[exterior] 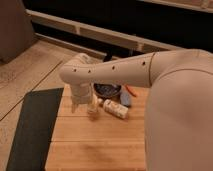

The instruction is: Wipe the white sponge on the table

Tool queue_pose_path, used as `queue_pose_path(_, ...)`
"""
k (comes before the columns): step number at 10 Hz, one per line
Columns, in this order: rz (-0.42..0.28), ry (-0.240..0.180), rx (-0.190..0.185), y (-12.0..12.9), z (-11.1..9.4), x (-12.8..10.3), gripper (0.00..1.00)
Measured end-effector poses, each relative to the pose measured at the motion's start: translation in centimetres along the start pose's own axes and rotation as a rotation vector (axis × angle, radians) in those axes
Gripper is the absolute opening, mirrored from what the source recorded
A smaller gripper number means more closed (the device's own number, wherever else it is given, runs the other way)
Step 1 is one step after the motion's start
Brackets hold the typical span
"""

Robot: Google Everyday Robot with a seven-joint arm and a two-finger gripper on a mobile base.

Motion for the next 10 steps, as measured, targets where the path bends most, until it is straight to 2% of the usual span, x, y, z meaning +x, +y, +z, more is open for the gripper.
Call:
queue_pose_path(4, 0.141, -0.127, 0.046, -9.9, -2.2, -2.7, 0.65)
queue_pose_path(5, 0.157, -0.138, 0.051, -11.8, -2.2, -2.9, 0.65)
queue_pose_path(6, 0.182, -0.149, 0.057, -14.9, -1.9, -3.3, 0.65)
queue_pose_path(7, 0.192, -0.152, 0.058, -16.3, -1.7, -3.5, 0.65)
queue_pose_path(10, 0.261, -0.161, 0.058, -22.9, -1.2, -4.6, 0.65)
